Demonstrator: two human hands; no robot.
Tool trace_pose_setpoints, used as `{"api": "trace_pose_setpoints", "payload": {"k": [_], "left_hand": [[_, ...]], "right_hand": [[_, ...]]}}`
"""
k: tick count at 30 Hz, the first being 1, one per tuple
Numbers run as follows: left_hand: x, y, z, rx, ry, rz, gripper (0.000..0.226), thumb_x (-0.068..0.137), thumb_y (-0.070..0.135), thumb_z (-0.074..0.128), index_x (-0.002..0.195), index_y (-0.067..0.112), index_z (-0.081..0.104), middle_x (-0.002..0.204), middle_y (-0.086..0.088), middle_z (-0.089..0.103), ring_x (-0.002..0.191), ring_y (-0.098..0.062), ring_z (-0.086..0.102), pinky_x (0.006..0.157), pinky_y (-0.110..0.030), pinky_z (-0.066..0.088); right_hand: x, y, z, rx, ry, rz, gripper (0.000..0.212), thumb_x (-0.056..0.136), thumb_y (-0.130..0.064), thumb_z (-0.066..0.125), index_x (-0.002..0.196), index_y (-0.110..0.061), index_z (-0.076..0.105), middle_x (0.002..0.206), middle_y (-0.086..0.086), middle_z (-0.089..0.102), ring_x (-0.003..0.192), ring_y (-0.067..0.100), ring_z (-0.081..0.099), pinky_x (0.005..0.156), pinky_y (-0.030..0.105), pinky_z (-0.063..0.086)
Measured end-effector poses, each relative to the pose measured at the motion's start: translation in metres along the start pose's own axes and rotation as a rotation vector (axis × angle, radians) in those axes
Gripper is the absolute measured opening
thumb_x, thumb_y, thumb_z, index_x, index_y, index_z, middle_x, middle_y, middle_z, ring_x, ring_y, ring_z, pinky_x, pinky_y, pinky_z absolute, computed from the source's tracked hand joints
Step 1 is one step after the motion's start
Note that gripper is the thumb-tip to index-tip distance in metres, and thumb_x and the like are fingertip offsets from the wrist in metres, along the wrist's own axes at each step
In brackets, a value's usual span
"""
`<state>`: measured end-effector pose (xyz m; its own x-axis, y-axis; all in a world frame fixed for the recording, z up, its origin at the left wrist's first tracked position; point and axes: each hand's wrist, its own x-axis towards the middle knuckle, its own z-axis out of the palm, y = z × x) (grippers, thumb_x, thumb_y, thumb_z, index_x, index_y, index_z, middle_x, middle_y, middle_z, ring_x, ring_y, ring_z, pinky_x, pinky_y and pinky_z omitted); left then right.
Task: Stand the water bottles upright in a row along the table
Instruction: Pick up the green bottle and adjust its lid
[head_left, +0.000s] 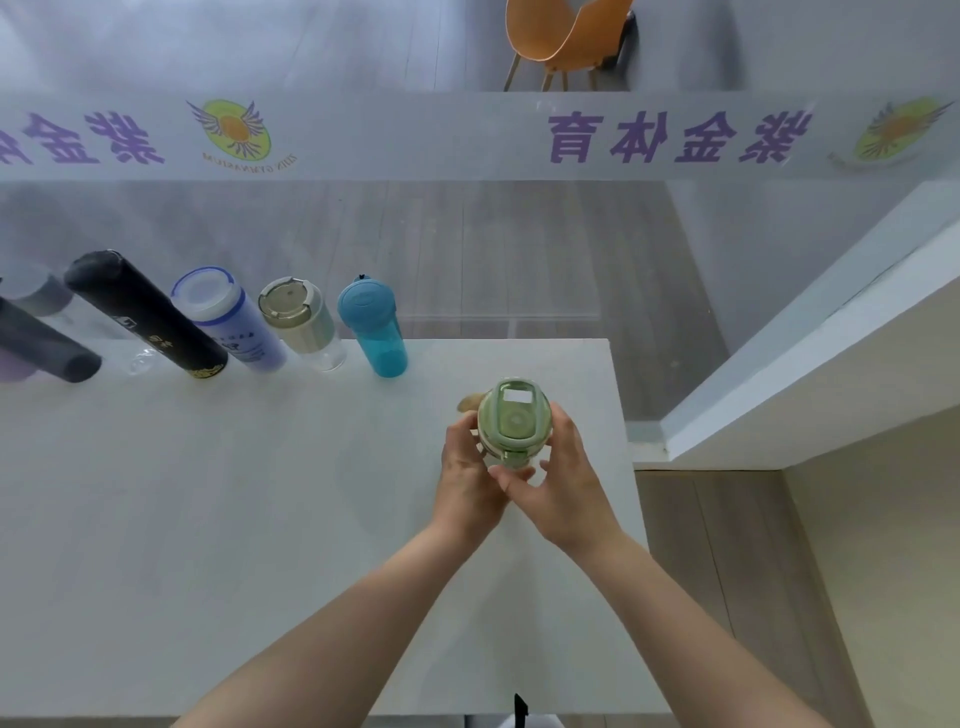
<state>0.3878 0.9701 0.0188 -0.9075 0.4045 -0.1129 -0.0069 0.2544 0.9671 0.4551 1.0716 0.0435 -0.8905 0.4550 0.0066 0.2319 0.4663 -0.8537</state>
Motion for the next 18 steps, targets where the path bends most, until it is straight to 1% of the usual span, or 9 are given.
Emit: {"api": "trace_pose_setpoints", "payload": {"k": [2, 3, 5, 7, 9, 10, 12, 15, 18], "left_hand": [[0.001, -0.012, -0.006, 0.108, -0.031, -0.013, 0.07, 0.071, 0.015, 0.081, 0.119, 0.038, 0.036, 0.124, 0.004, 0.045, 0.112, -0.007, 0.053, 0.083, -0.021, 0.05], [0.002, -0.019, -0.01, 0.168, -0.064, 0.012, 0.072, 0.071, 0.019, 0.081, 0.121, 0.041, 0.033, 0.125, 0.006, 0.043, 0.113, -0.005, 0.05, 0.088, -0.021, 0.049], [0.004, -0.026, -0.02, 0.214, -0.135, 0.036, 0.076, 0.074, 0.022, 0.081, 0.124, 0.047, 0.029, 0.128, 0.008, 0.04, 0.115, -0.001, 0.046, 0.091, -0.014, 0.044], [0.008, -0.031, -0.033, 0.271, -0.205, 0.008, 0.075, 0.077, 0.028, 0.078, 0.132, 0.043, 0.029, 0.134, 0.008, 0.039, 0.119, -0.003, 0.045, 0.095, -0.012, 0.04], [0.012, -0.043, -0.052, 0.416, -0.254, -0.02, 0.078, 0.079, 0.033, 0.076, 0.141, 0.031, 0.029, 0.143, 0.005, 0.036, 0.127, -0.008, 0.041, 0.104, -0.021, 0.036], [0.014, -0.05, -0.063, 0.517, -0.263, -0.045, 0.079, 0.08, 0.036, 0.074, 0.143, 0.027, 0.028, 0.146, 0.004, 0.033, 0.132, -0.012, 0.036, 0.109, -0.025, 0.032], [0.018, -0.068, -0.09, 0.738, -0.25, -0.117, 0.085, 0.079, 0.043, 0.072, 0.147, 0.024, 0.025, 0.153, -0.001, 0.026, 0.14, -0.019, 0.025, 0.114, -0.032, 0.025], [0.023, -0.088, -0.128, 1.033, -0.258, -0.278, 0.098, 0.077, 0.059, 0.066, 0.151, 0.029, 0.009, 0.161, -0.002, 0.005, 0.147, -0.024, 0.004, 0.116, -0.046, 0.015], [0.025, -0.099, -0.154, 1.138, -0.296, -0.379, 0.107, 0.073, 0.069, 0.062, 0.151, 0.036, -0.004, 0.161, 0.002, -0.014, 0.148, -0.024, -0.009, 0.114, -0.056, 0.01]], "right_hand": [[0.006, -0.001, 0.005, 0.016, 0.017, 0.03, 0.089, 0.071, -0.03, 0.083, 0.141, -0.025, 0.029, 0.133, -0.009, 0.045, 0.116, 0.007, 0.05, 0.091, 0.029, 0.049], [0.008, -0.002, 0.007, 0.022, 0.03, 0.041, 0.088, 0.071, -0.029, 0.083, 0.14, -0.026, 0.029, 0.131, -0.009, 0.047, 0.114, 0.007, 0.051, 0.09, 0.028, 0.049], [0.014, -0.004, 0.012, 0.018, 0.052, 0.052, 0.085, 0.072, -0.028, 0.082, 0.138, -0.027, 0.029, 0.128, -0.009, 0.049, 0.11, 0.008, 0.053, 0.087, 0.03, 0.05], [0.019, -0.007, 0.016, 0.0, 0.061, 0.047, 0.082, 0.074, -0.028, 0.081, 0.138, -0.026, 0.029, 0.128, -0.008, 0.05, 0.108, 0.008, 0.053, 0.086, 0.029, 0.05], [0.023, -0.006, 0.02, -0.012, 0.071, 0.036, 0.081, 0.075, -0.028, 0.08, 0.138, -0.023, 0.03, 0.128, -0.006, 0.05, 0.107, 0.007, 0.051, 0.086, 0.027, 0.048], [0.024, -0.006, 0.021, -0.008, 0.078, 0.037, 0.081, 0.075, -0.029, 0.08, 0.138, -0.023, 0.031, 0.128, -0.006, 0.049, 0.109, 0.009, 0.052, 0.087, 0.03, 0.05], [0.028, -0.004, 0.025, 0.025, 0.085, 0.051, 0.081, 0.074, -0.032, 0.08, 0.139, -0.022, 0.031, 0.129, -0.007, 0.048, 0.113, 0.012, 0.052, 0.09, 0.042, 0.054], [0.042, -0.007, 0.034, 0.05, 0.092, 0.056, 0.081, 0.073, -0.034, 0.079, 0.139, -0.023, 0.033, 0.128, -0.008, 0.048, 0.114, 0.012, 0.052, 0.09, 0.047, 0.054], [0.065, -0.016, 0.045, 0.06, 0.093, 0.053, 0.079, 0.074, -0.031, 0.08, 0.137, -0.022, 0.034, 0.126, -0.006, 0.05, 0.113, 0.012, 0.052, 0.092, 0.042, 0.052]]}}
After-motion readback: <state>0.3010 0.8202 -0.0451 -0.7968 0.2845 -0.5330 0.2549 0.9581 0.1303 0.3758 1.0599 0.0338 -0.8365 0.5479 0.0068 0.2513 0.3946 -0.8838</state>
